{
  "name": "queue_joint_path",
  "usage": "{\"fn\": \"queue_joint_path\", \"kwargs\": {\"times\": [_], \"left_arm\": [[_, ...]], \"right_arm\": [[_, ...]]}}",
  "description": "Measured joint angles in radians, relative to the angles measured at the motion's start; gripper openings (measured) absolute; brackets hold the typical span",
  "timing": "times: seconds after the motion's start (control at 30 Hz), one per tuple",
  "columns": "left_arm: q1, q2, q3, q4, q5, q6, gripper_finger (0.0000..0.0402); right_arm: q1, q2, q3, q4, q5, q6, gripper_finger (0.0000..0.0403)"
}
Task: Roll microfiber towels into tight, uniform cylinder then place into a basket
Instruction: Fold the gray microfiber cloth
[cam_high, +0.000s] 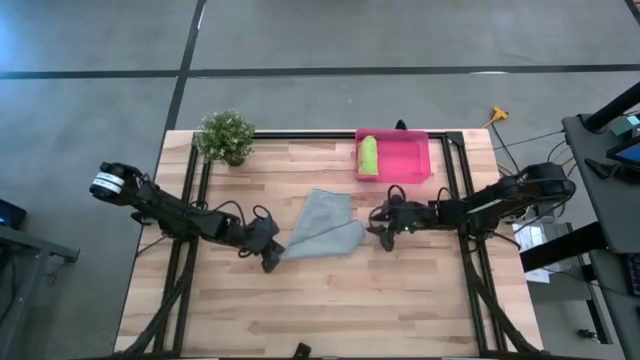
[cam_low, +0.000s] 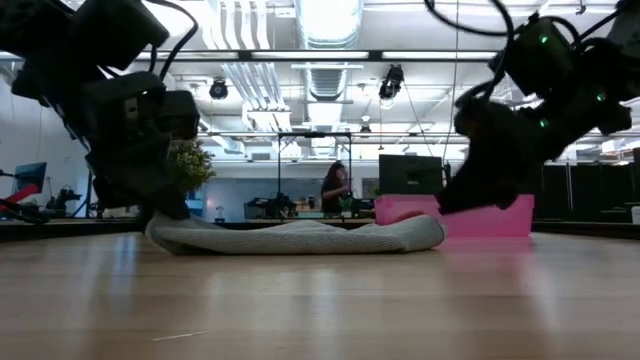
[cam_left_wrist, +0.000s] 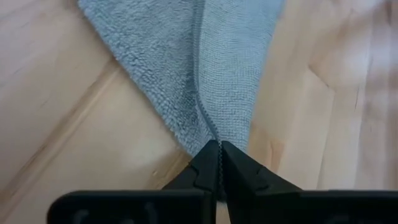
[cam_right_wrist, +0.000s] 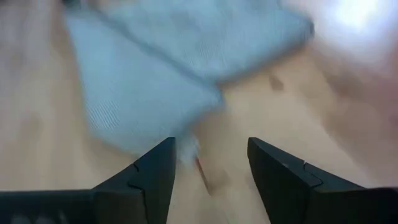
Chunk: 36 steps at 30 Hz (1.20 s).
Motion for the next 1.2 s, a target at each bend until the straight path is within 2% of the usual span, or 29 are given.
{"fn": "queue_joint_path", "kwargs": {"times": [0.13, 0.27, 0.7, 0.9, 1.03, 1.2], "left_arm": [[-0.009, 0.000, 0.003, 0.004, -0.023, 0.055, 0.0000], [-0.015, -0.001, 0.008, 0.030, -0.049, 0.118, 0.0000], [-0.044, 0.001, 0.006, 0.075, -0.165, 0.289, 0.0000], [-0.089, 0.001, 0.005, 0.086, -0.173, 0.314, 0.0000], [-0.113, 0.001, 0.005, 0.089, -0.173, 0.321, 0.0000], [-0.131, 0.001, 0.005, 0.104, -0.181, 0.345, 0.0000]], "right_arm": [[-0.003, -0.003, 0.004, 0.102, -0.008, 0.012, 0.0194], [-0.033, 0.059, 0.016, 0.085, 0.006, 0.022, 0.0198], [-0.086, 0.153, 0.023, 0.125, -0.035, 0.116, 0.0260], [-0.086, 0.207, 0.025, 0.244, -0.084, 0.172, 0.0262], [-0.087, 0.261, 0.052, 0.242, -0.133, 0.232, 0.0260], [-0.080, 0.325, 0.105, 0.233, -0.157, 0.210, 0.0249]]}}
